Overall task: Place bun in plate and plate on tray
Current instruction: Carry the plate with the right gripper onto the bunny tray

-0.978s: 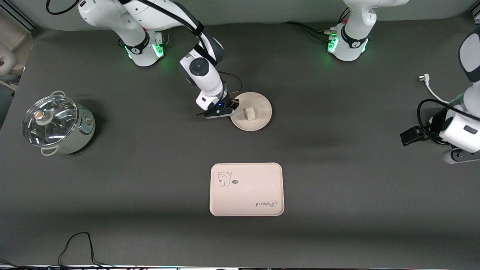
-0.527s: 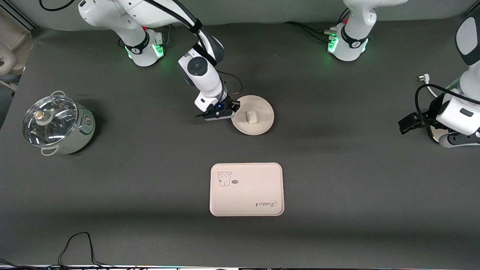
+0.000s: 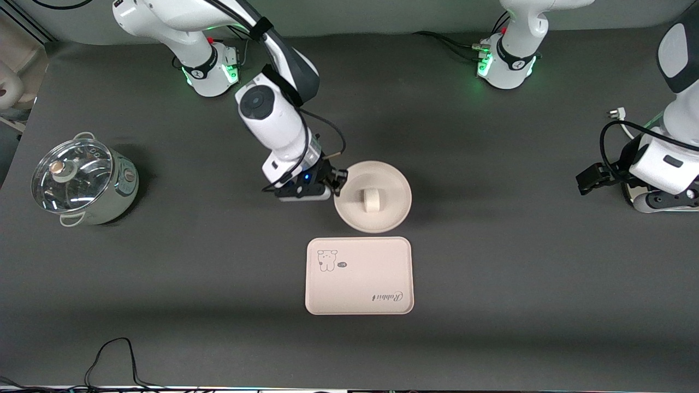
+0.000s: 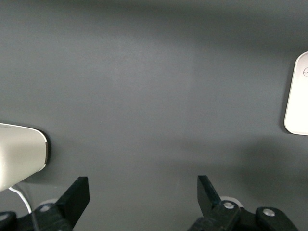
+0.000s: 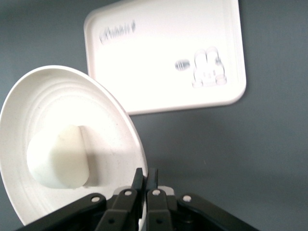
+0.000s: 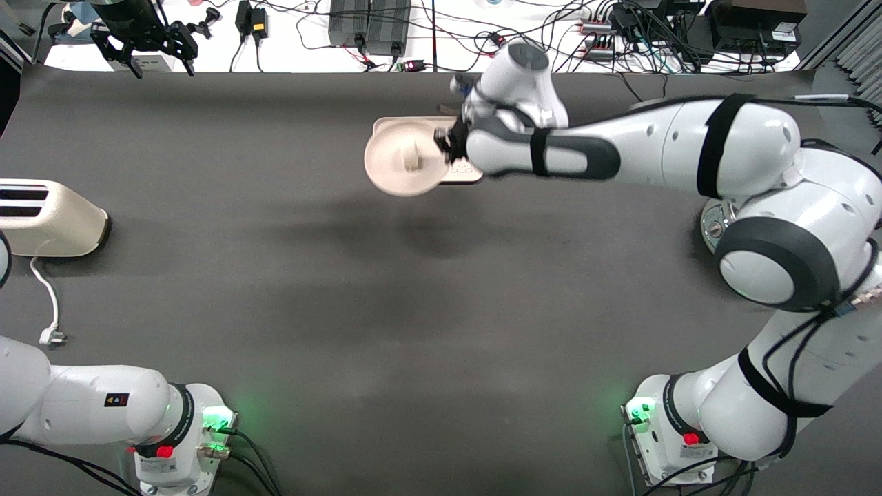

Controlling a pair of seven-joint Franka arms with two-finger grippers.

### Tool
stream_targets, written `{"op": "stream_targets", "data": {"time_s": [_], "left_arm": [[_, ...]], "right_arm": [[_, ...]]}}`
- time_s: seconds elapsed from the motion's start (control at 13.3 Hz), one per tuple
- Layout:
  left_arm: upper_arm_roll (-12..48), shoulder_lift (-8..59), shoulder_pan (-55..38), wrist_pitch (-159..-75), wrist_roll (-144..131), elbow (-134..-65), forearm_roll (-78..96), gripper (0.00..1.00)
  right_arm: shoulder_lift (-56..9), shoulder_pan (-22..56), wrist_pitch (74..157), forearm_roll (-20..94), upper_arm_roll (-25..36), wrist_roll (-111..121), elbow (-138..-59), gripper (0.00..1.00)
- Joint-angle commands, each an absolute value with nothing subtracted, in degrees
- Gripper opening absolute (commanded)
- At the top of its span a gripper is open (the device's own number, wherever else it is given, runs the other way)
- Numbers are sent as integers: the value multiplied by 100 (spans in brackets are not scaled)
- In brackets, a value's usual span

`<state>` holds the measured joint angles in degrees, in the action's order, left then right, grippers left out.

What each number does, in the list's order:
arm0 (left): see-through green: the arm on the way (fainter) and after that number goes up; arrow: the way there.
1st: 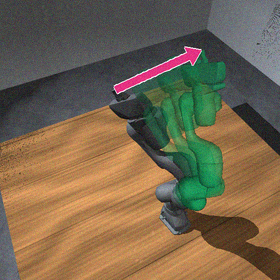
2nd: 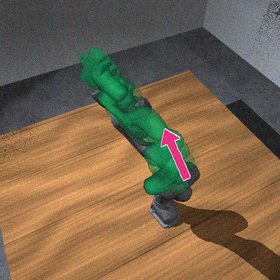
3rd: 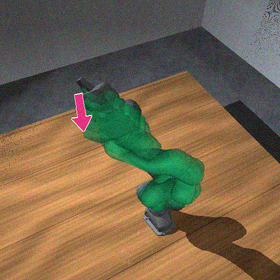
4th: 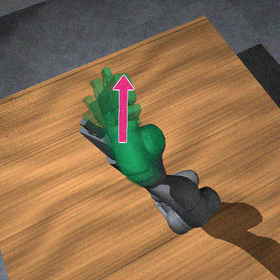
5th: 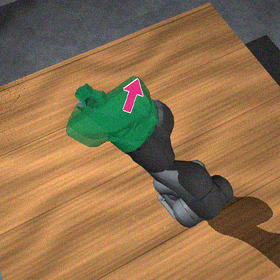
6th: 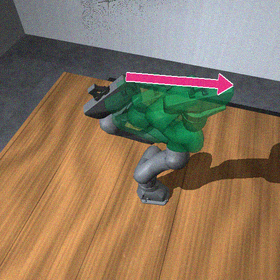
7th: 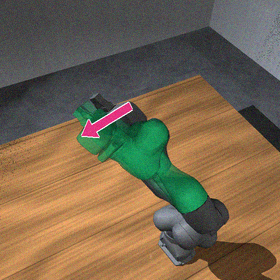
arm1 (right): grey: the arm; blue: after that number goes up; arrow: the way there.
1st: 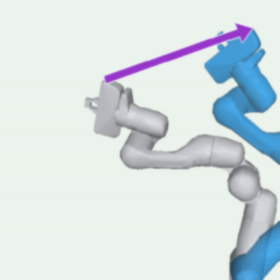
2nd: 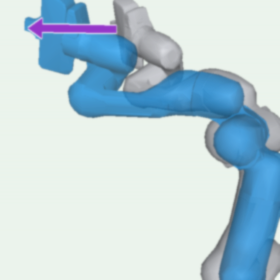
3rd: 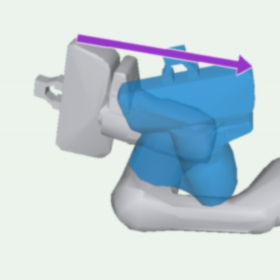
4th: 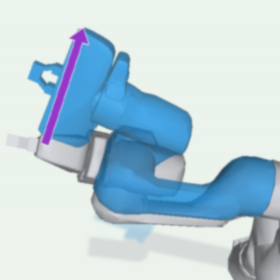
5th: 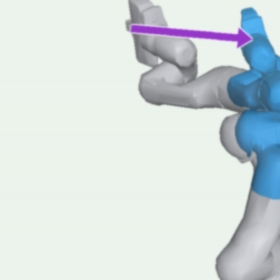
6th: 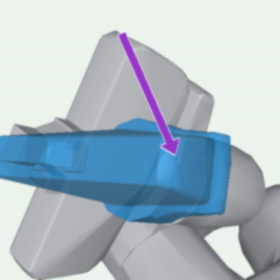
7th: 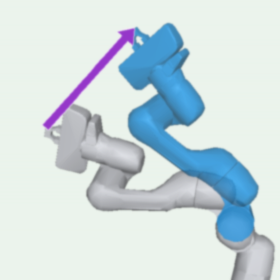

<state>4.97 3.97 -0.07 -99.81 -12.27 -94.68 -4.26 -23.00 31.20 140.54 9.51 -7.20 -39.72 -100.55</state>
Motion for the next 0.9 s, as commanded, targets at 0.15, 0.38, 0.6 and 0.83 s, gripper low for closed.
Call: {"op": "stream_targets", "data": {"time_s": [0.15, 0.38, 0.6, 0.83], "left_arm": [[150, 229, -377, -10099, -1143, -9606, -501, 100], [-114, 237, -554, -10116, -1116, -9572, -492, 100], [-298, 264, -772, -10064, -1037, -9519, -501, 100], [-343, 255, -861, -10011, -1028, -9519, -501, 100]], "right_arm": [[-4040, 2559, 12955, 1011, -773, -3973, -7209, 0], [-4822, 2452, 12999, 1002, -765, -3577, -6559, 0], [-5518, 2452, 13506, 949, -756, -3560, -6495, 0], [-5853, 2470, 13834, 940, -765, -3516, -6495, 0]]}}
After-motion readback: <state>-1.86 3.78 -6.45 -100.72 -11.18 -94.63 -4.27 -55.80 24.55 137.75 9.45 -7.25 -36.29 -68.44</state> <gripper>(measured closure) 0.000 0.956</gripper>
